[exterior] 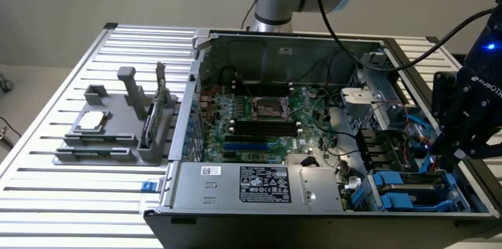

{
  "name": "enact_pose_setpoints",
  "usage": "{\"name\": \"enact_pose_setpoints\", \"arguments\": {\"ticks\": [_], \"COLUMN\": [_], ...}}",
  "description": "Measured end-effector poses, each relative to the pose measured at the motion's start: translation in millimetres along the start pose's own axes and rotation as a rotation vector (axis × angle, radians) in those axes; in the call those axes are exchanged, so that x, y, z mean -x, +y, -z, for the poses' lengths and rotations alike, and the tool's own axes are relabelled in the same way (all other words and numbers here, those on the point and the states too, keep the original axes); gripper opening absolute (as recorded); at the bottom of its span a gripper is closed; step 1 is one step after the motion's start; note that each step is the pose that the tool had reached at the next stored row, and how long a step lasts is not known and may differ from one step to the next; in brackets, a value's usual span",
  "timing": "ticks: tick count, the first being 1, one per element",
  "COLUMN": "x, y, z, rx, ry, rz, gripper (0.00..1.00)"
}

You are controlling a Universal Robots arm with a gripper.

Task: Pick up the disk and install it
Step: 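Insert the second disk wire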

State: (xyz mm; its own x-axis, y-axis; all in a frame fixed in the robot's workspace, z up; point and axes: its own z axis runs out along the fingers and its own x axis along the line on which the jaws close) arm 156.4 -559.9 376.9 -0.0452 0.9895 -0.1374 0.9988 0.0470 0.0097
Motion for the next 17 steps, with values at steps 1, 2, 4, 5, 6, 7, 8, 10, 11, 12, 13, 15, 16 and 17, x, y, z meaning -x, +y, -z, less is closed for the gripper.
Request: {"name": "enact_pose_setpoints", "arguments": {"ticks": [1, 2, 4, 5, 6, 7, 8, 10, 11, 12, 13, 15, 16, 17], "x": [0.4, 0.6, 0.0, -0.9, -2.0, -3.2, -4.5, -6.9, -7.7, -8.3, -8.6, -9.3, -9.5, -9.7], "y": [0.0, -0.2, -1.1, -2.1, -3.7, -5.6, -7.4, -11.5, -13.4, -15.3, -16.6, -17.7, -17.9, -18.2], "z": [3.2, 5.6, 7.5, 8.0, 8.3, 8.6, 8.8, 9.1, 9.2, 9.4, 9.5, 9.1, 8.5, 7.9], "rx": [-0.0001, -0.0002, -0.0005, -0.0006, -0.0006, -0.0007, -0.0007, -0.0007, -0.0008, -0.0009, -0.0012, -0.0026, -0.0036, -0.0049], "ry": [0.0000, -0.0001, 0.0002, -0.0001, 0.0000, -0.0001, -0.0001, 0.0000, 0.0000, -0.0001, -0.0001, -0.0001, -0.0001, -0.0004], "rz": [0.000, -0.001, -0.003, -0.004, -0.004, -0.004, -0.005, -0.005, -0.005, -0.006, -0.009, -0.019, -0.027, -0.036], "gripper": [0.27, 0.27, 0.27, 0.27, 0.27, 0.27, 0.27, 0.27, 0.27, 0.27, 0.27, 0.27, 0.27, 0.27]}}
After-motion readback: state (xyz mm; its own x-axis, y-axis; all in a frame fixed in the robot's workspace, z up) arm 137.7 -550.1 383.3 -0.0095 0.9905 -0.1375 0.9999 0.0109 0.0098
